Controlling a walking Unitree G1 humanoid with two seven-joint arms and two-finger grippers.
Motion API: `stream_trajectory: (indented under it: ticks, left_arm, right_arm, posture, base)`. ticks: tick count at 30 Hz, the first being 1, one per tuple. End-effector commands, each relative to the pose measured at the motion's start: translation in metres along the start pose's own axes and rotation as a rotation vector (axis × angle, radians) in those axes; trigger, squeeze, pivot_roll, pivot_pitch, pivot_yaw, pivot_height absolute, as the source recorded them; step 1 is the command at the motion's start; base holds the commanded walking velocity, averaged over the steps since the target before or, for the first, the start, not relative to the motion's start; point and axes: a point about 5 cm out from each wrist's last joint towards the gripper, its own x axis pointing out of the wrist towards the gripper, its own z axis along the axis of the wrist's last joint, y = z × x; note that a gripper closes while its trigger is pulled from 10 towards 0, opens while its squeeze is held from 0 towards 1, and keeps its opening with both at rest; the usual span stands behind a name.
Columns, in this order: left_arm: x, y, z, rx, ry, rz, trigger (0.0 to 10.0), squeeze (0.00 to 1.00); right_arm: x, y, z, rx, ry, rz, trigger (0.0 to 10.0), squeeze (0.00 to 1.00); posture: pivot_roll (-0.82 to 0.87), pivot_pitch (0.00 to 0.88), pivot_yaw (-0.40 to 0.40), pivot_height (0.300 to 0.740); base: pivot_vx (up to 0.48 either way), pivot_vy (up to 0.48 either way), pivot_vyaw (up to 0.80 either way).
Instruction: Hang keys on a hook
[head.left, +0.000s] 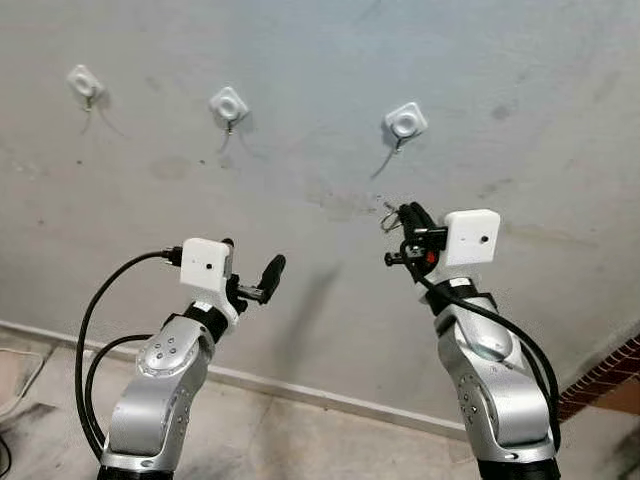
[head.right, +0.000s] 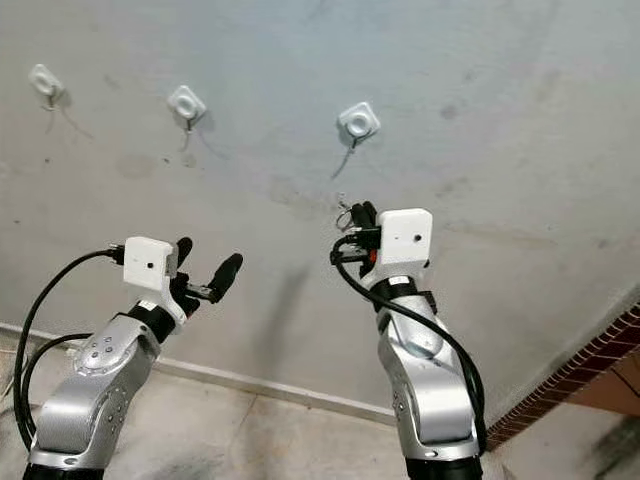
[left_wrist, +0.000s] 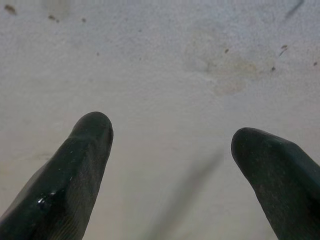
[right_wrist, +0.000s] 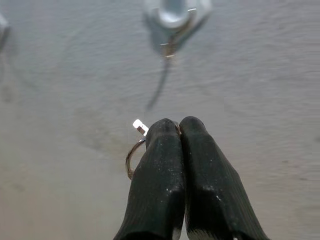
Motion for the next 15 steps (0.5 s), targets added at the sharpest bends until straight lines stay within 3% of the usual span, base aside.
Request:
stream_trajectory:
  ticks: [1, 11, 15]
  left_arm:
    - [0.0004, 0.0037, 0.006, 0.009, -0.013, 0.004, 10.0, 0.0]
    - [0.0049, 0.0013, 0.0079, -0.009, -0.023, -0.006, 10.0, 0.0]
    - [0.0053, -0.0005, 0.008, -0.014, -0.023, -0.013, 10.0, 0.0]
  right_arm:
    - [0.0031, -0.0005, 0.0065, 0.014, -0.042, -0.016, 10.0, 0.0]
    - [0.0029, 0.002, 0.0097, 0.024, -0.059, -0.017, 10.0, 0.0]
    - [0.0036, 0.0009, 0.0113, 0.021, -0.065, -0.019, 10.0, 0.0]
  posture:
    - [0.15, 0.0, -0.004, 0.74]
    - [0.14, 0.0, -0.004, 0.74]
    - [0.14, 0.0, -0.004, 0.74]
  base:
    - [0.0, 0.0, 0.0]
    - [0.0, 0.0, 0.0]
    - [0.247, 0.0, 0.0]
